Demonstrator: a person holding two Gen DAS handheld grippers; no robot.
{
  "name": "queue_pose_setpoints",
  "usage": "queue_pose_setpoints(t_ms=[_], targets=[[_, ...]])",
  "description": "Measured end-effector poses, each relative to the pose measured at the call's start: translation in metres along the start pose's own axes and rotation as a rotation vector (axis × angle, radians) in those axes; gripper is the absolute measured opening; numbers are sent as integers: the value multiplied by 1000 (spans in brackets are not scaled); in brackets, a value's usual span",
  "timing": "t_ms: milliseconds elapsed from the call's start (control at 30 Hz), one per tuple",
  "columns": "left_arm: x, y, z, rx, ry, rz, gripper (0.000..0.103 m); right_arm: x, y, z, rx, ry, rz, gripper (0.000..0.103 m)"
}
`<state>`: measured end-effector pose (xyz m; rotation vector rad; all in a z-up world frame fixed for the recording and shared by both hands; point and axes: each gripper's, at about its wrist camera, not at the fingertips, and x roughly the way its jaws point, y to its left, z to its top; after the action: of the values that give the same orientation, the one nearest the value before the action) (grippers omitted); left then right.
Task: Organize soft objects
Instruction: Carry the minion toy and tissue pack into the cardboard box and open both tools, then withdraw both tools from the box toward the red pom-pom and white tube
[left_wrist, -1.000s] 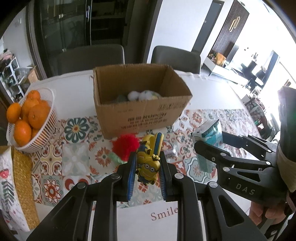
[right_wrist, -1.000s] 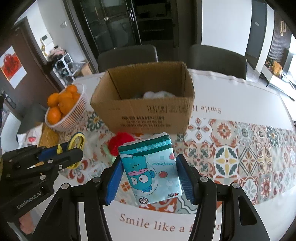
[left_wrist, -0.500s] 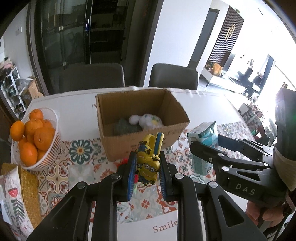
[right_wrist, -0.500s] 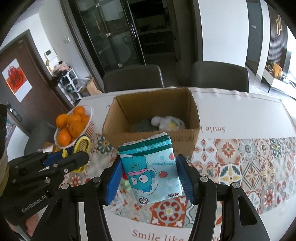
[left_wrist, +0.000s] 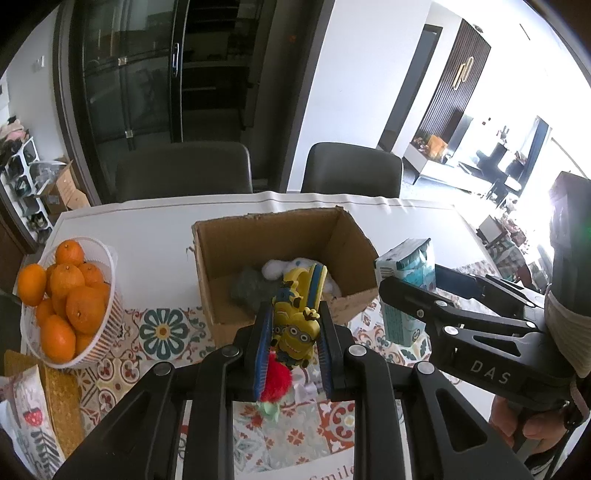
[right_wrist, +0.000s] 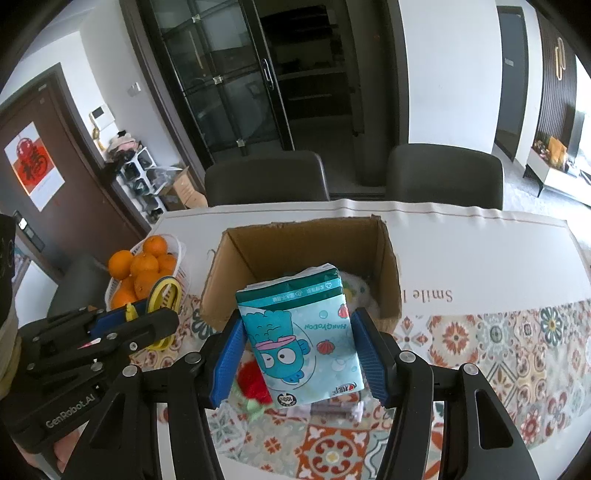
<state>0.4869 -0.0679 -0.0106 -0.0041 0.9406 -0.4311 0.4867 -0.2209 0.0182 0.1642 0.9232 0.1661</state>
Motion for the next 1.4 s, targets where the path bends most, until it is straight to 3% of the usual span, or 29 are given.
queue_pose_setpoints(t_ms=[500, 1167, 1200, 1333, 1400], targets=[[44, 17, 30, -16, 36, 8, 23, 43, -11, 35, -8, 34, -11, 58], [104, 35, 40, -48, 136, 9, 24, 112, -23, 49, 0, 133, -7, 59], [107, 36, 40, -52, 143, 10, 25, 116, -25, 49, 6, 141, -7, 59], [114, 38, 40, -57, 156, 17, 48, 126, -31, 49, 25, 171, 9, 69], [114, 37, 39, -51, 152, 27, 49, 129, -33, 49, 39, 177, -2, 74]])
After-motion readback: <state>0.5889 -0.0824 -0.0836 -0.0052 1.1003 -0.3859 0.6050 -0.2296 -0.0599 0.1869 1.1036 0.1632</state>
